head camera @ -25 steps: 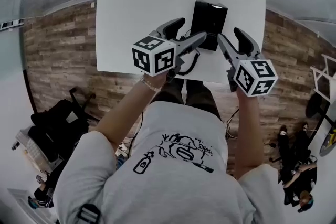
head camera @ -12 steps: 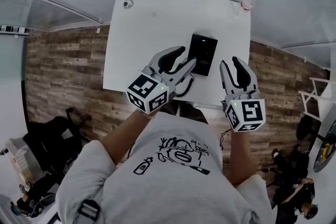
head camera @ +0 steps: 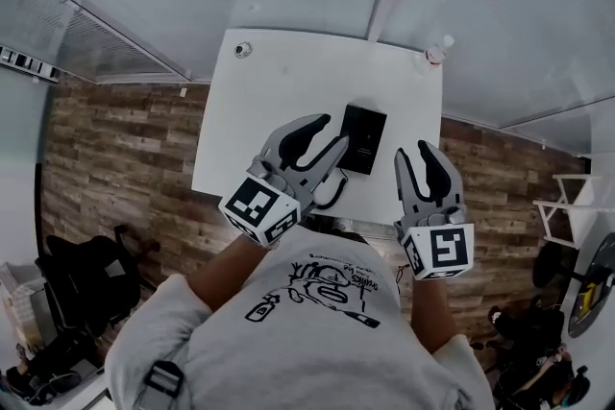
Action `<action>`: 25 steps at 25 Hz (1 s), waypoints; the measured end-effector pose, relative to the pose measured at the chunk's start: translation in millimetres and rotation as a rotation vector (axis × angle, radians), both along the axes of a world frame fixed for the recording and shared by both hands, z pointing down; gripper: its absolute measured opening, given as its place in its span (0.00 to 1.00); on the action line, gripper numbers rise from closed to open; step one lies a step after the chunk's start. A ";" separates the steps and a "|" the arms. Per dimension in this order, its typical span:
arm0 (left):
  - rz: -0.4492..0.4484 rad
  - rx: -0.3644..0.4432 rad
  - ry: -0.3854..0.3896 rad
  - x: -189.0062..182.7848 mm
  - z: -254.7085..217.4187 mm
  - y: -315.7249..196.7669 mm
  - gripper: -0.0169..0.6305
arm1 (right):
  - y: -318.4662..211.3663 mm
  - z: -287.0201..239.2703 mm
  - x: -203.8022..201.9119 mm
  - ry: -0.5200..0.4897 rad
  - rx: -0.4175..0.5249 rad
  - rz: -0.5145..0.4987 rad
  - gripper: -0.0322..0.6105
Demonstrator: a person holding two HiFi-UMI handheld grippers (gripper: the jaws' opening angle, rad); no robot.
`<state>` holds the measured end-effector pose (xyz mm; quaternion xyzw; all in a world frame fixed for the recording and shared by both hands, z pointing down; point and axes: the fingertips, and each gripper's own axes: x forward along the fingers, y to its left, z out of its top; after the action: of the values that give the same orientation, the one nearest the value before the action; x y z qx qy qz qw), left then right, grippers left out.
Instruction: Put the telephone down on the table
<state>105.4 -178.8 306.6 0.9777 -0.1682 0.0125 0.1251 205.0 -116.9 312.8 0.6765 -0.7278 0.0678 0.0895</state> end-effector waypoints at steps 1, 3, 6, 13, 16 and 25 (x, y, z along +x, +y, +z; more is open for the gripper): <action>0.000 0.011 0.006 -0.5 -5.2 3.3 0.25 | 1.7 -4.8 -1.2 0.002 0.009 0.000 0.25; -0.002 0.027 0.018 -1.8 -13.1 8.5 0.25 | 4.5 -13.4 -3.2 0.009 0.025 0.002 0.25; -0.013 0.051 0.021 -4.9 -21.6 12.8 0.25 | 8.2 -25.9 -6.0 0.013 0.046 0.003 0.24; -0.040 0.085 0.008 -10.0 -36.6 17.4 0.25 | 14.4 -43.3 -11.1 0.029 0.059 -0.014 0.23; -0.045 0.095 0.010 -11.0 -40.8 17.9 0.25 | 15.7 -47.8 -11.4 0.029 0.065 -0.013 0.23; -0.040 0.049 0.029 -12.8 -46.0 15.9 0.25 | 16.9 -55.2 -13.5 0.027 0.062 -0.014 0.23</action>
<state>92.6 -163.0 260.5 0.9770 -0.1860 -0.0084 0.1040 191.5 -100.0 257.6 0.6746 -0.7331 0.0354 0.0788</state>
